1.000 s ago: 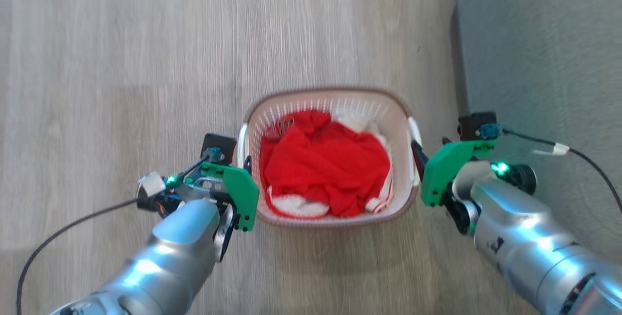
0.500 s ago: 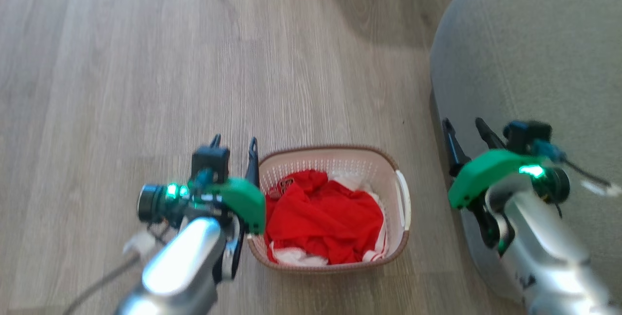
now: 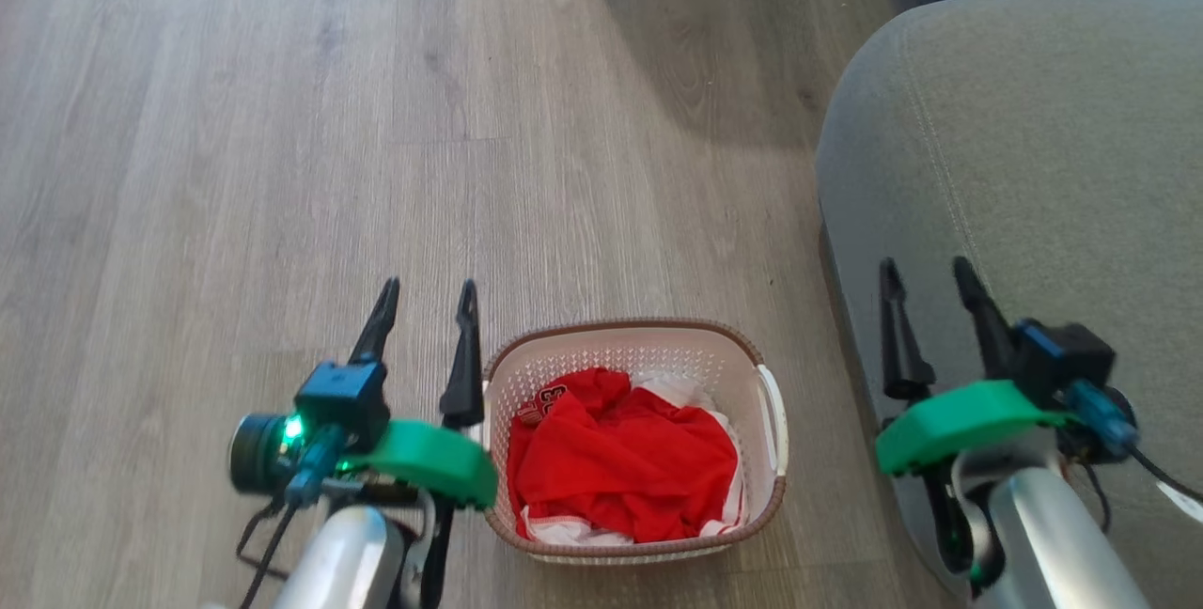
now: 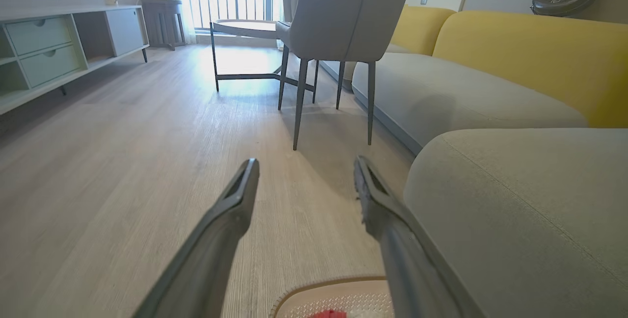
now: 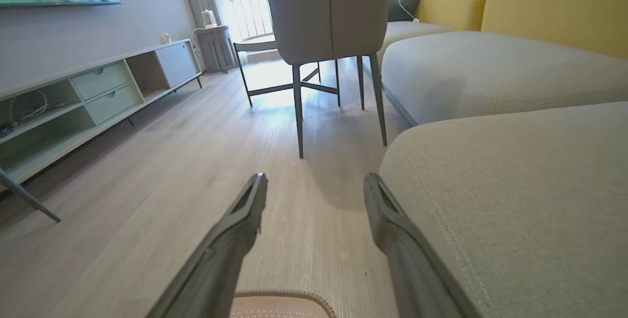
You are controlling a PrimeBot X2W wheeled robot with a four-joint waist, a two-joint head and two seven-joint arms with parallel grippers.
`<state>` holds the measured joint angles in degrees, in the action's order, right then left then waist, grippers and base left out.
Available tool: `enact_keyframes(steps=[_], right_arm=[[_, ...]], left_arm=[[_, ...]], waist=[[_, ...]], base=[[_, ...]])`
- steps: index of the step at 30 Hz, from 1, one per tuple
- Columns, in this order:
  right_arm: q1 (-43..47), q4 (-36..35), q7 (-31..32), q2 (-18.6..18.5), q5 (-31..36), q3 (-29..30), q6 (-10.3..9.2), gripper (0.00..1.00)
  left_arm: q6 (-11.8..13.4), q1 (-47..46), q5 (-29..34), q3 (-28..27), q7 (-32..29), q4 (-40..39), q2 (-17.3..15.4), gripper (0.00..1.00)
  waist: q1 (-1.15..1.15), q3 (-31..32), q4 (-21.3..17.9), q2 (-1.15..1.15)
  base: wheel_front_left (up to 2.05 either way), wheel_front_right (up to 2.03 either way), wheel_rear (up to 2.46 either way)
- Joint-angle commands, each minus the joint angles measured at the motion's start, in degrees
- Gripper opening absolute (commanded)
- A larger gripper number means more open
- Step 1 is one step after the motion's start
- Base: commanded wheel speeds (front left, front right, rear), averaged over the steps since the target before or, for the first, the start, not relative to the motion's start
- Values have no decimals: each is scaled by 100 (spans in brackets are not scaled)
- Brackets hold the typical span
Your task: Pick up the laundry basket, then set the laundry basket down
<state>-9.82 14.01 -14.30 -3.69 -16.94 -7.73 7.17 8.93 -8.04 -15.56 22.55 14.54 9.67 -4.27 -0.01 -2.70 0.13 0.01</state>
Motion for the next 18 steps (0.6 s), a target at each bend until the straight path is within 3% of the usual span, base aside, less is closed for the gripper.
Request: enact_keyframes(steps=[1,8,18], right_arm=[[-9,-346,-70,53,91,-42,32,100],[431,-494,-70,77,239,5,32,100],[574,-506,-70,80,179,-8,32,100]], left_arm=[[-92,-96,97,-334,45,-208,38,100],[-350,257,408,-581,45,-197,125,100],[-559,439,233,-700,46,-269,138,100]], waist=[[1,17,-10,-1],[1,90,-20,-1],[1,148,-33,-1]], base=[[0,0,0],[0,0,0],[0,0,0]])
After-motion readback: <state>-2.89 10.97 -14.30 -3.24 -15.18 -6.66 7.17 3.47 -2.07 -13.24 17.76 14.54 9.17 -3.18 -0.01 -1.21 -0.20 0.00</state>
